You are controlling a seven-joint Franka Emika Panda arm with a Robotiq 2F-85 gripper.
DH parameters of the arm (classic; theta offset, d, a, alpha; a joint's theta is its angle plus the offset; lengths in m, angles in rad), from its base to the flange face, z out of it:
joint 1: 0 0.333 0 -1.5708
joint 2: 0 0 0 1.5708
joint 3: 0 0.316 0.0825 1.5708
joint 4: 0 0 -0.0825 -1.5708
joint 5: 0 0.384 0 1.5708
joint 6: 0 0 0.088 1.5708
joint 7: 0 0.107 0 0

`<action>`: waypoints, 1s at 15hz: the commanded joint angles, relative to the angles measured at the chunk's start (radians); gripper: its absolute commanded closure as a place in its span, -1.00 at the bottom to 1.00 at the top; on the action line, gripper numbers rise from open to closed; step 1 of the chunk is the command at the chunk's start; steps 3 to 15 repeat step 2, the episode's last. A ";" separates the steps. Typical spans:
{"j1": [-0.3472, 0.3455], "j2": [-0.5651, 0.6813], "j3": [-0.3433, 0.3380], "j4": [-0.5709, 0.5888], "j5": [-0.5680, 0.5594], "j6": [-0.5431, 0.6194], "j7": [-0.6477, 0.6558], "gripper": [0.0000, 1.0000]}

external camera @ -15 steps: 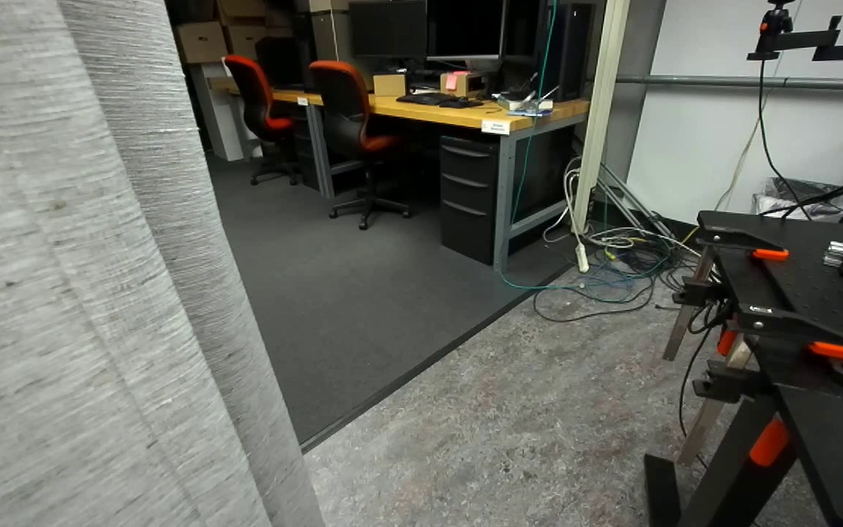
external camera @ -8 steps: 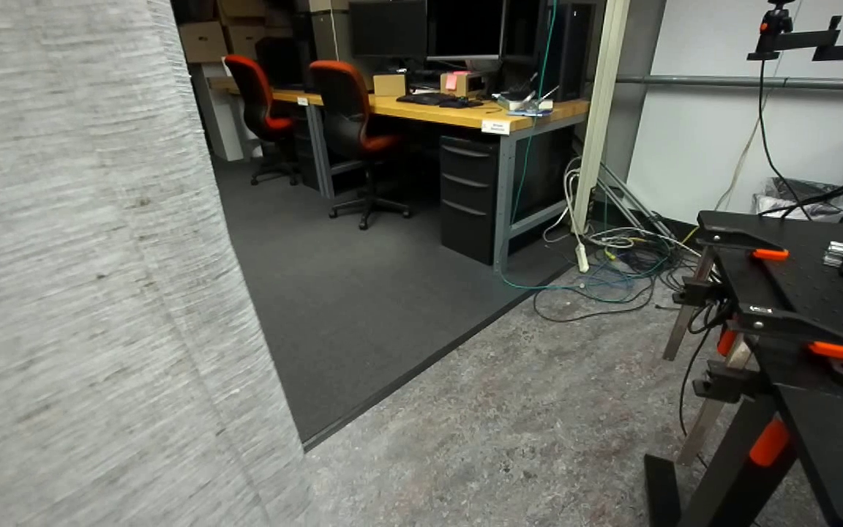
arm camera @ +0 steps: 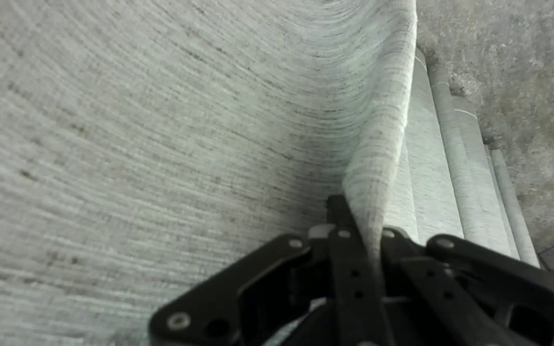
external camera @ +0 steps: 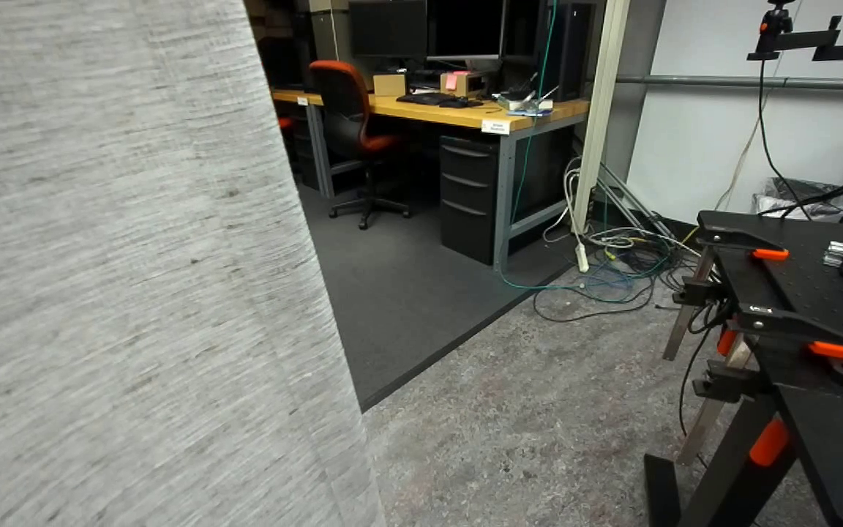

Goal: Open the light grey curtain

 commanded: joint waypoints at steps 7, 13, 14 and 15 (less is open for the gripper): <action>0.008 0.064 0.045 0.010 0.064 -0.124 0.019 0.99; 0.008 0.064 0.045 0.010 0.064 -0.124 0.019 0.99; 0.008 0.064 0.045 0.010 0.064 -0.124 0.019 0.99; 0.008 0.064 0.045 0.010 0.064 -0.124 0.019 0.99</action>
